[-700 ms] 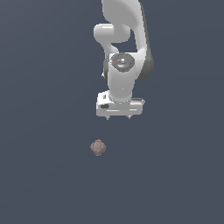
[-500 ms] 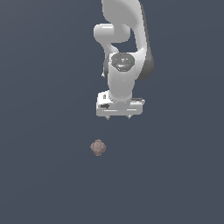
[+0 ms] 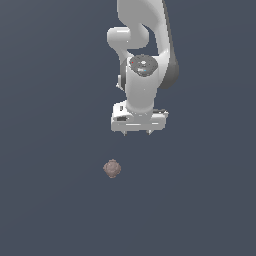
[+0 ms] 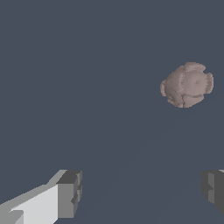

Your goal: Pick up the object and move it to a goal position.

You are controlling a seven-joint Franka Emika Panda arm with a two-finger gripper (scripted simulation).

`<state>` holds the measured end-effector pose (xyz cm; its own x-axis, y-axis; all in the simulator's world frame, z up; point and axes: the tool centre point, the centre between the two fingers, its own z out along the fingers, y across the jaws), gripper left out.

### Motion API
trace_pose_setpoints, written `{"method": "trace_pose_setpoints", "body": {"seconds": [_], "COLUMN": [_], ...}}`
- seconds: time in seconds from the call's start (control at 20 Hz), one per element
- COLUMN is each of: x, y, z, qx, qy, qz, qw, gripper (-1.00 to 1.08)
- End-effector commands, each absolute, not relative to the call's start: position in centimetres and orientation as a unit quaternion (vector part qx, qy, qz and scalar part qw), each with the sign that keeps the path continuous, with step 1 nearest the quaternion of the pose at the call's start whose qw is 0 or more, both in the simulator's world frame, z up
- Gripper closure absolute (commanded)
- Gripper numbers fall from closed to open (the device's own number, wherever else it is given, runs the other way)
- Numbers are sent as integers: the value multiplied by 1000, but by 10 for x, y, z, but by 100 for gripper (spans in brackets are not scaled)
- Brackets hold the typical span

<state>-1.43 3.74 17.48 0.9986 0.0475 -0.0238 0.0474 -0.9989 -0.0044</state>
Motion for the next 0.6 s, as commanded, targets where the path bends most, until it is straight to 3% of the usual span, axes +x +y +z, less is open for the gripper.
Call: {"method": "trace_pose_setpoints", "body": {"seconds": [0.0, 0.55], "x": [-14, 2], "y": [37, 24], "z": [174, 164], "qx": [-1000, -997], "qy": [-25, -78], "qz": [12, 11], "qw": [2, 0], "gripper": [-92, -92]}}
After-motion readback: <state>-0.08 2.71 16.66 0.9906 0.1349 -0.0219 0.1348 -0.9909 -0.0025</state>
